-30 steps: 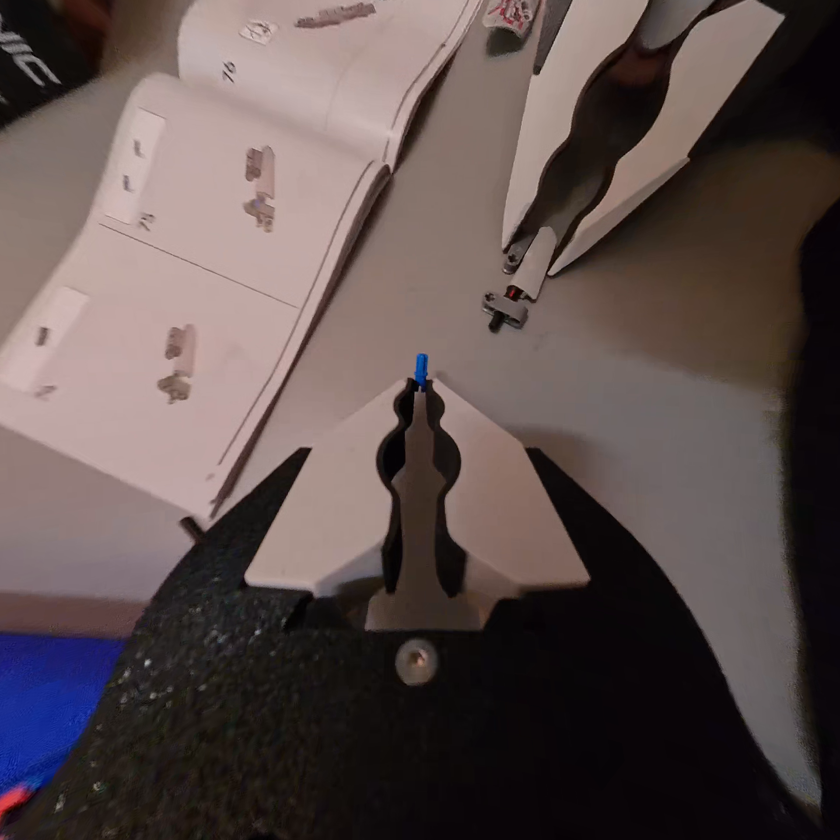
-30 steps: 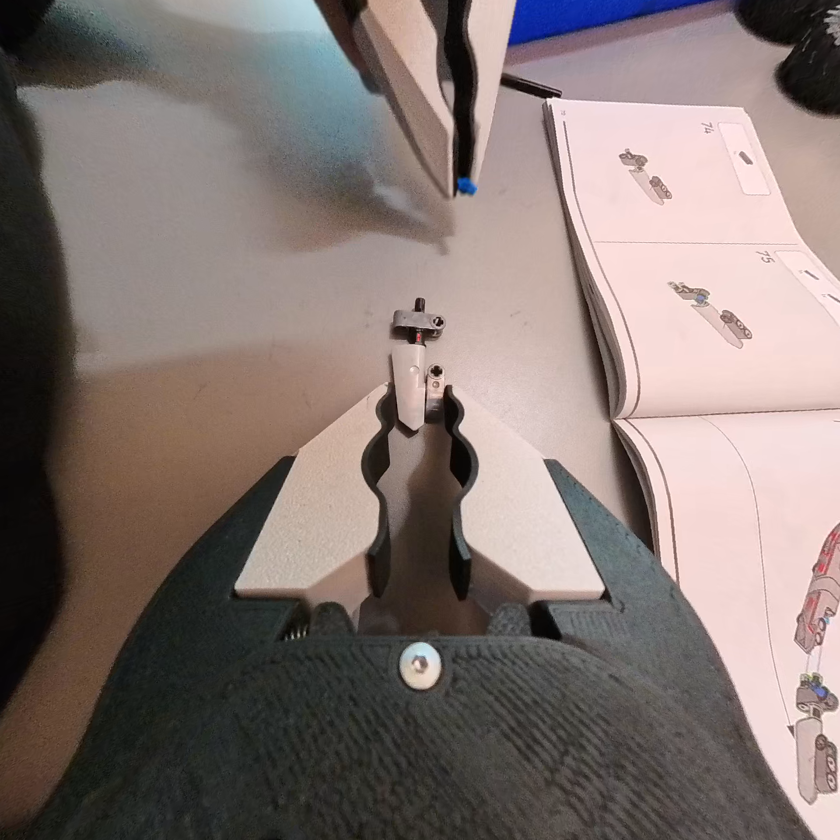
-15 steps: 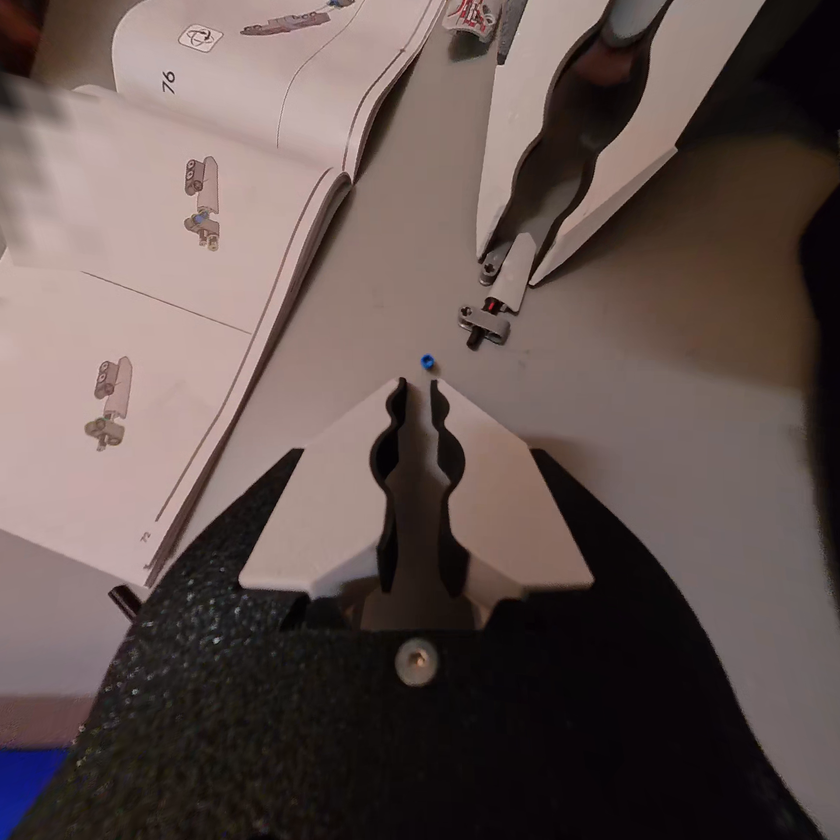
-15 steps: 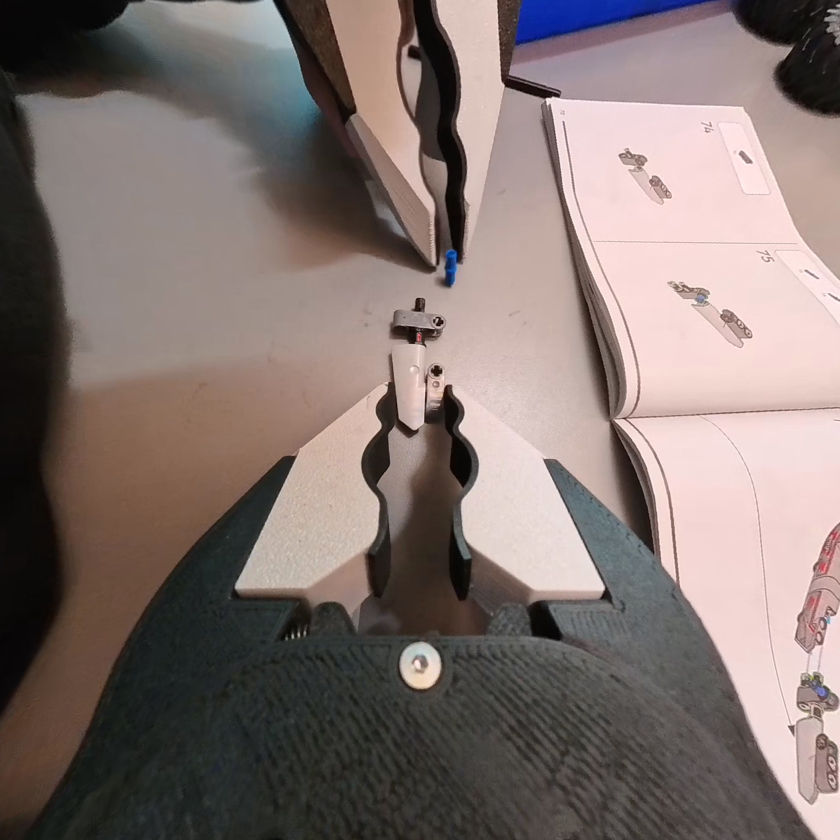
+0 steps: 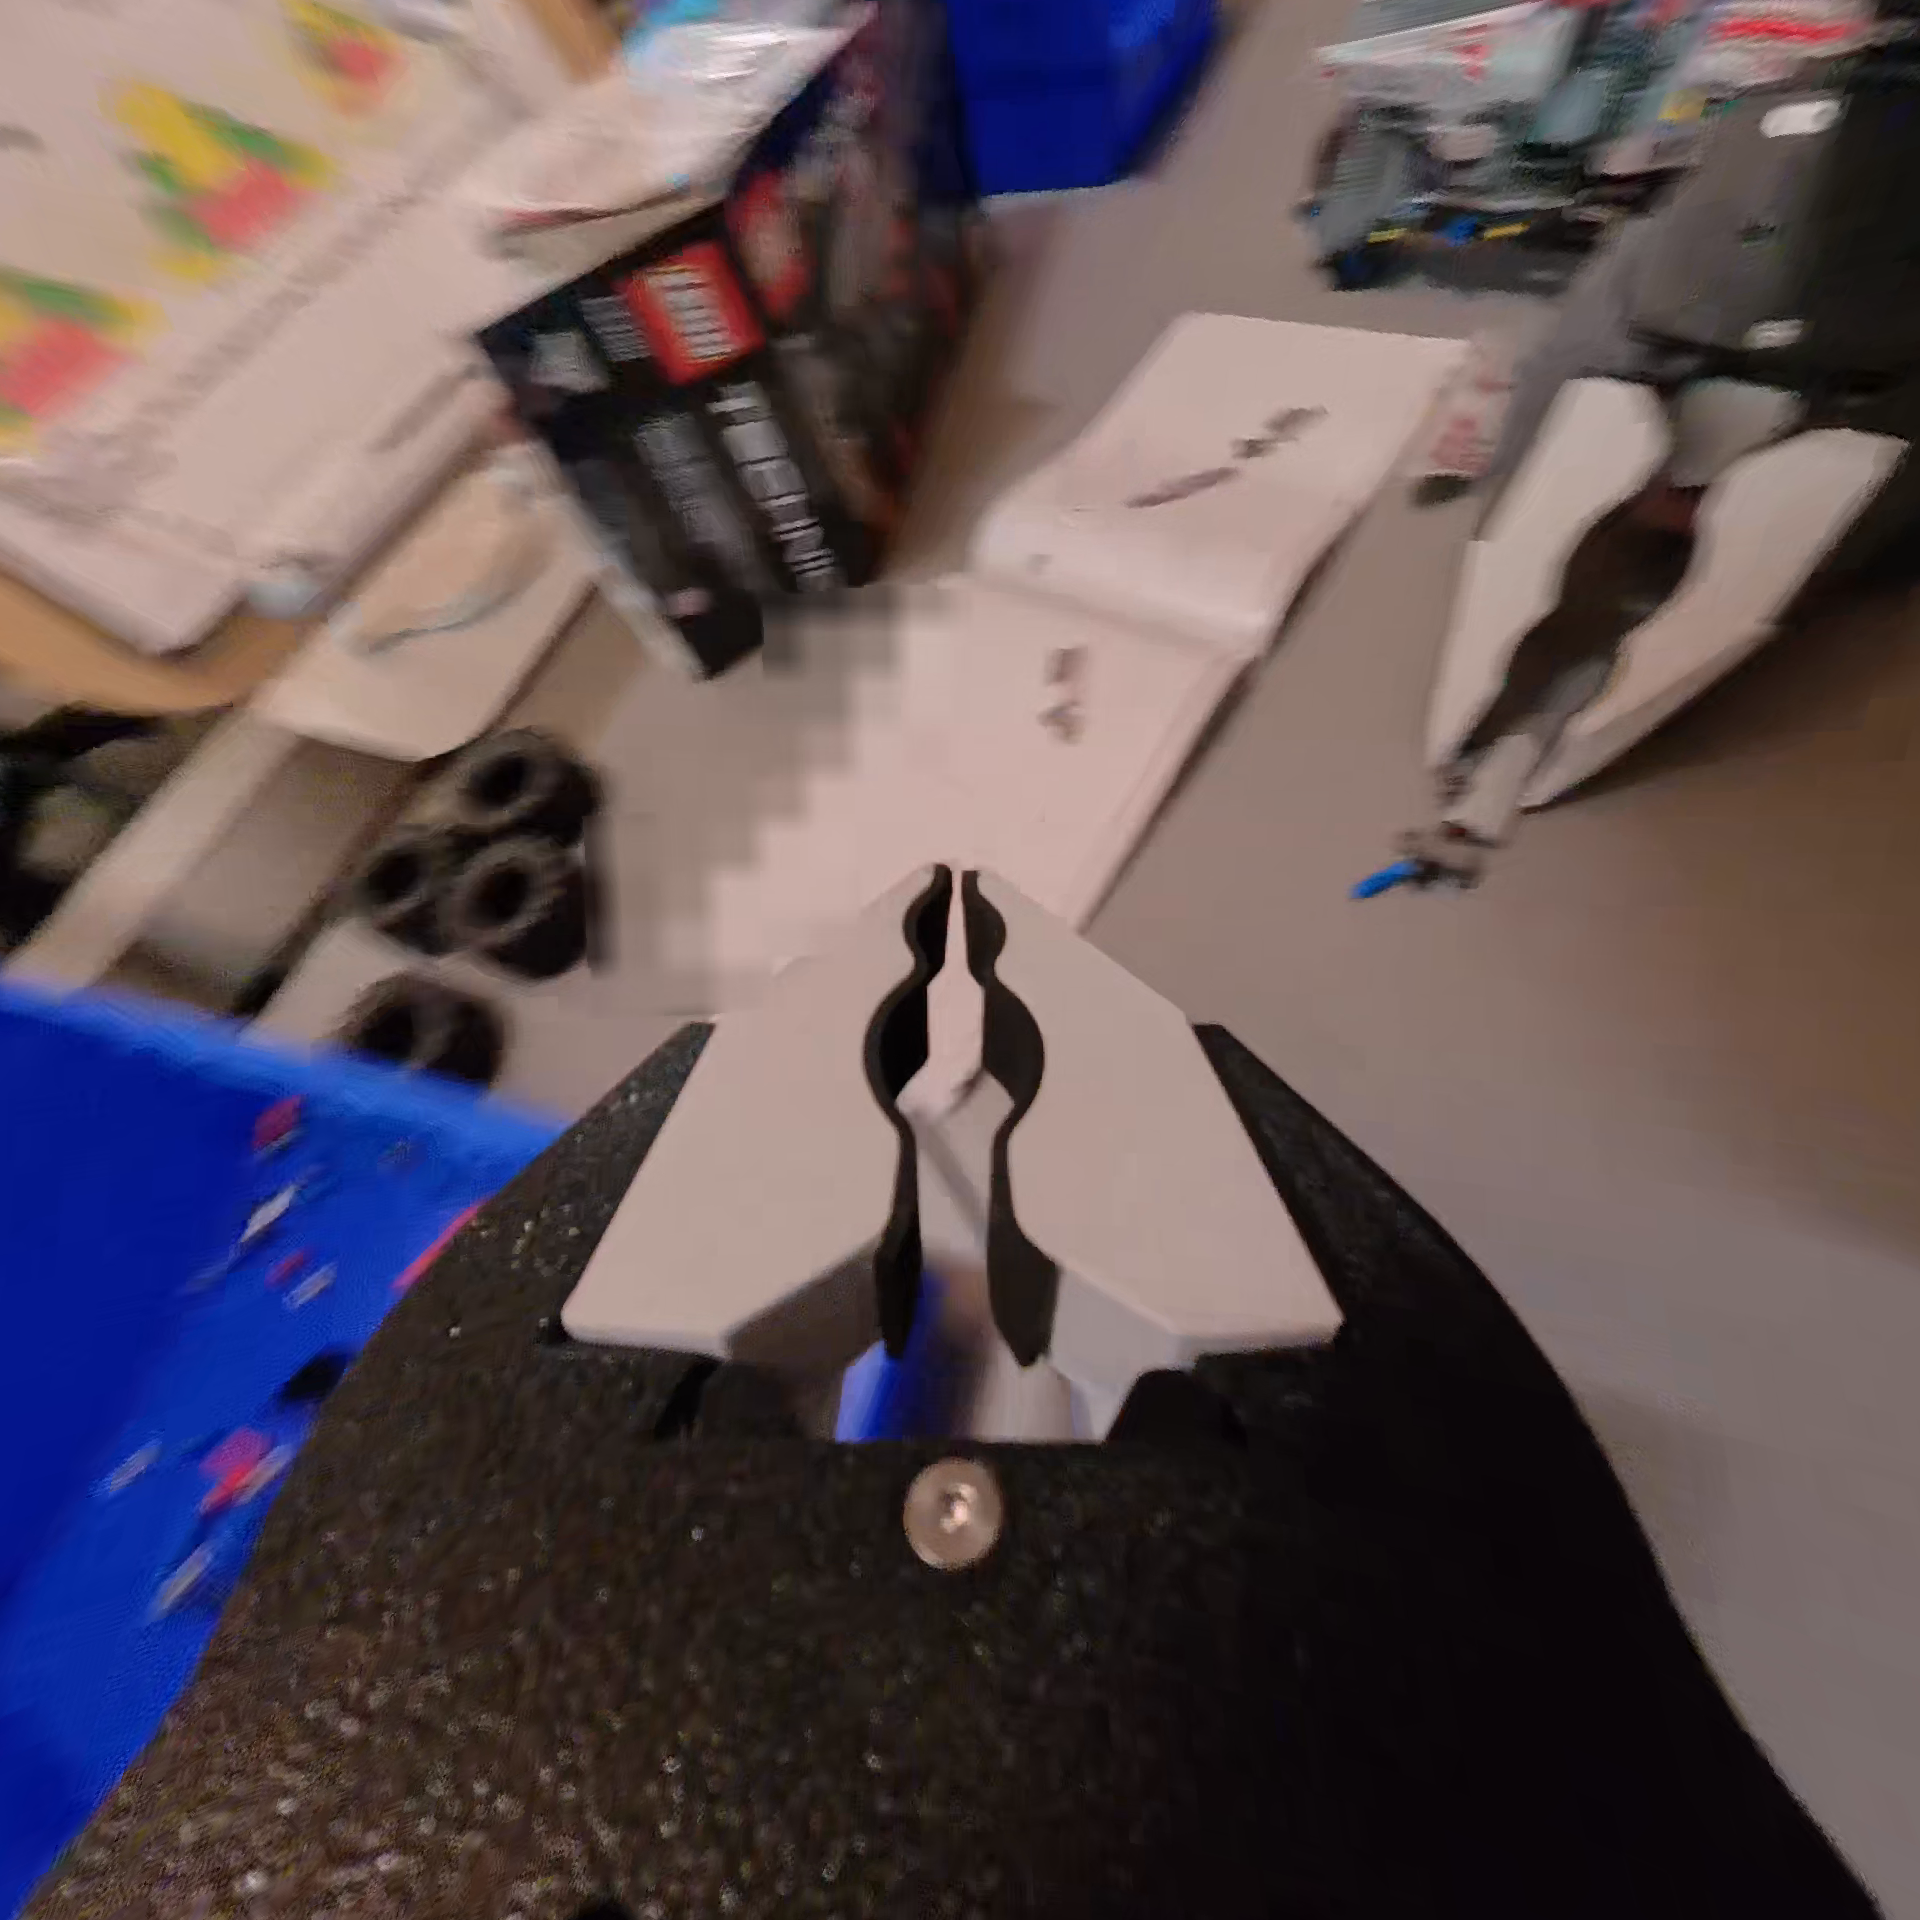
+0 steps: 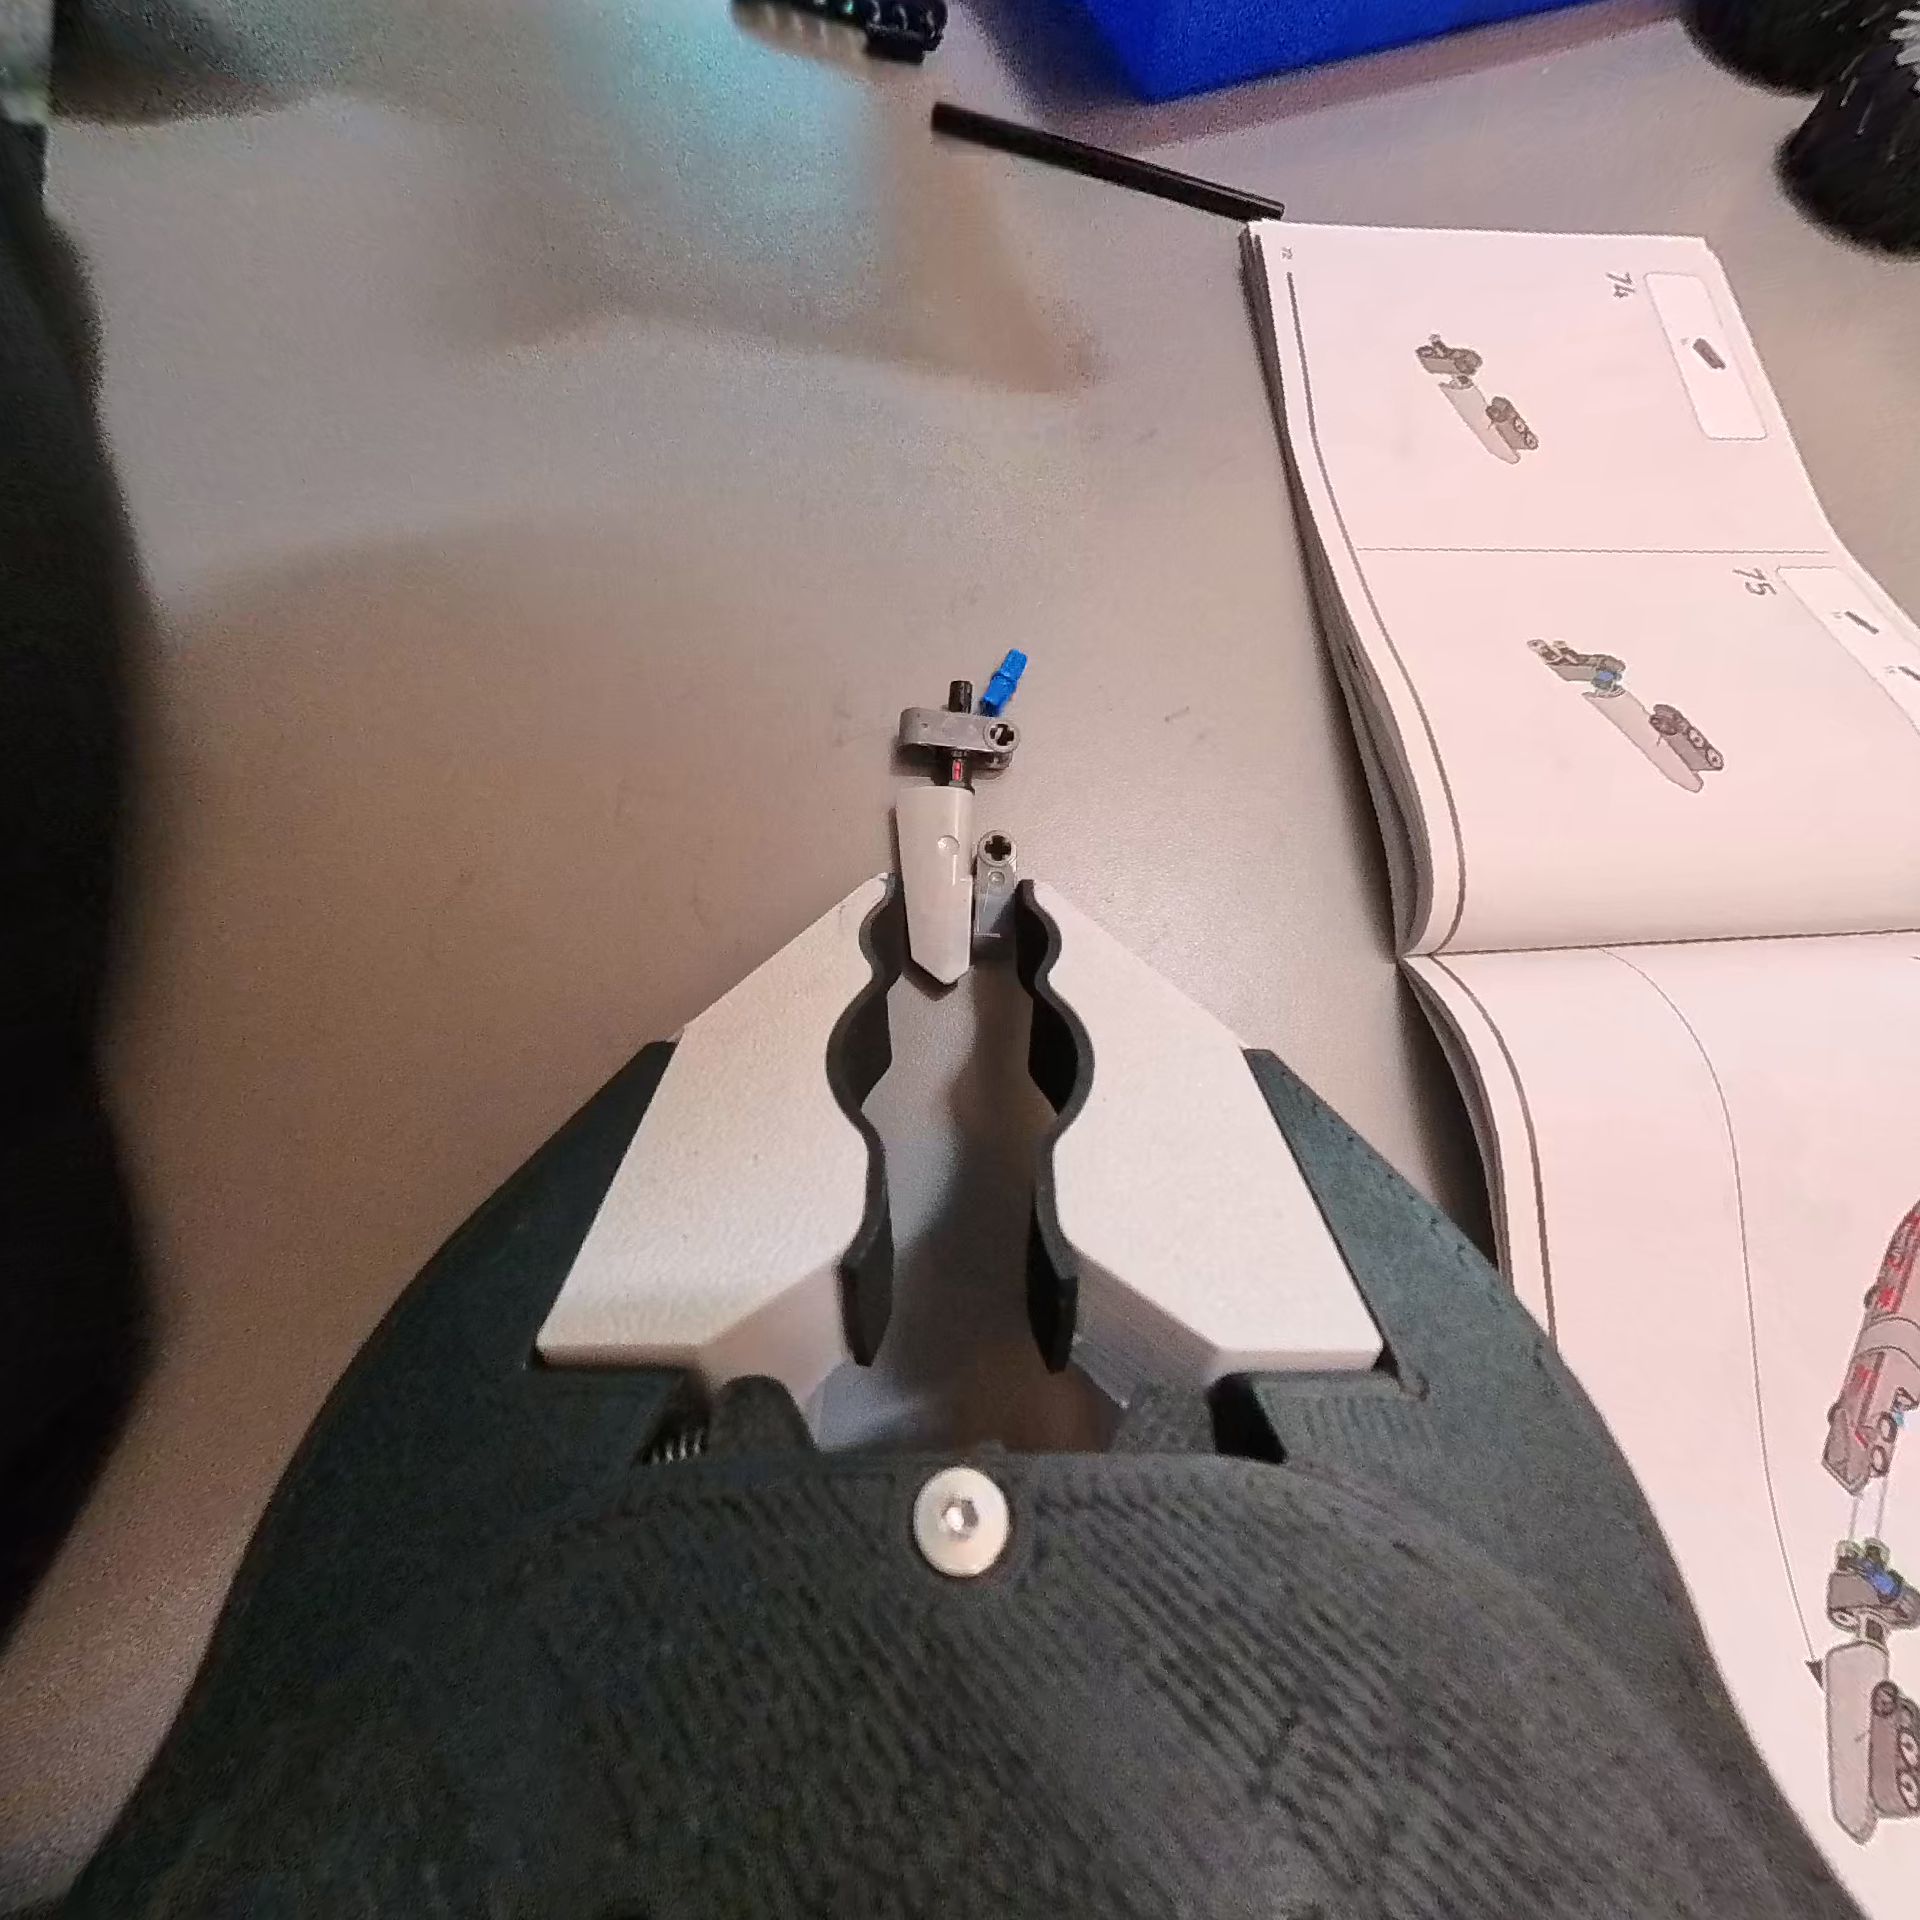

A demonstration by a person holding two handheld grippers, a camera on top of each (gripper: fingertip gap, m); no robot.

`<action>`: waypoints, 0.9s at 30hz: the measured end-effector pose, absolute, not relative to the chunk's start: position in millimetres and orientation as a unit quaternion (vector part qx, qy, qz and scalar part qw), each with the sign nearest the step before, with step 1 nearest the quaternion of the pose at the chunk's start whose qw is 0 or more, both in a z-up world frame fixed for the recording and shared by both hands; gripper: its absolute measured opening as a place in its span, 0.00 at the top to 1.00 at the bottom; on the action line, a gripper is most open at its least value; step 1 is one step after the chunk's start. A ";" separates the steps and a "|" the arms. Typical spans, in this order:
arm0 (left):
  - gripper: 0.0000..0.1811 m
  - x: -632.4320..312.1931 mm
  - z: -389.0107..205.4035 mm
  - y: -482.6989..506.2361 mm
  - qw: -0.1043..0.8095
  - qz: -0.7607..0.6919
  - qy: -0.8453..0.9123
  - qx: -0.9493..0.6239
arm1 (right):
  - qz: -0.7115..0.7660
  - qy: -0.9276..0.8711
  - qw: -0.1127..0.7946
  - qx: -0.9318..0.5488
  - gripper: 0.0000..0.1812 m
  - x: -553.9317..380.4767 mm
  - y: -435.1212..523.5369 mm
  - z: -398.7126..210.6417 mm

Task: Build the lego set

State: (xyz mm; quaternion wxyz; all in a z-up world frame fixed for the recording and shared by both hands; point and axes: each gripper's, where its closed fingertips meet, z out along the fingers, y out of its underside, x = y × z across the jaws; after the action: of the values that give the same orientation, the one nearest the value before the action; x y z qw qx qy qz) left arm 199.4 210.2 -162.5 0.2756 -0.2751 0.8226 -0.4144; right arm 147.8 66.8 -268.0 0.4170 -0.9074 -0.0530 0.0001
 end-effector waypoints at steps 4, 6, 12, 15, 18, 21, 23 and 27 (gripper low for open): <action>0.98 210.2 -160.8 323.6 0.281 -0.287 0.818 -0.412 | -0.001 -0.054 0.417 -0.907 0.89 147.5 66.4 -268.0; 0.97 201.4 -183.9 368.5 0.231 -0.199 0.829 -0.469 | -0.002 -0.054 0.417 -0.907 0.89 147.4 66.2 -268.1; 0.98 214.9 -224.6 389.8 0.159 -0.167 0.859 -0.457 | 0.001 -0.051 0.417 -0.908 0.89 147.8 66.1 -268.0; 0.98 223.9 -241.5 389.7 0.142 -0.136 0.889 -0.413 | 0.001 -0.048 0.417 -0.908 0.89 148.5 66.0 -268.1; 0.98 232.9 -255.9 383.8 0.116 -0.139 0.904 -0.387 | -0.003 -0.050 0.417 -0.908 0.89 148.5 66.1 -267.9; 0.98 235.8 -266.9 390.1 0.108 -0.112 0.913 -0.377 | -0.007 -0.052 0.417 -0.907 0.89 148.5 66.2 -267.7; 0.97 240.1 -269.6 388.7 0.111 -0.117 0.915 -0.368 | -0.004 -0.050 0.417 -0.907 0.89 148.7 66.3 -267.8; 0.99 244.1 -270.3 385.8 0.112 -0.132 0.911 -0.373 | 0.005 -0.046 0.416 -0.908 0.89 149.0 66.6 -267.8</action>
State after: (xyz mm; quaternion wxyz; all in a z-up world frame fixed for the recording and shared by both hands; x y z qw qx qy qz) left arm 244.1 385.8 -270.3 0.1118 -0.3733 0.9114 -0.1324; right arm 149.0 66.6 -267.8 0.4164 -0.9080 -0.0459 0.0049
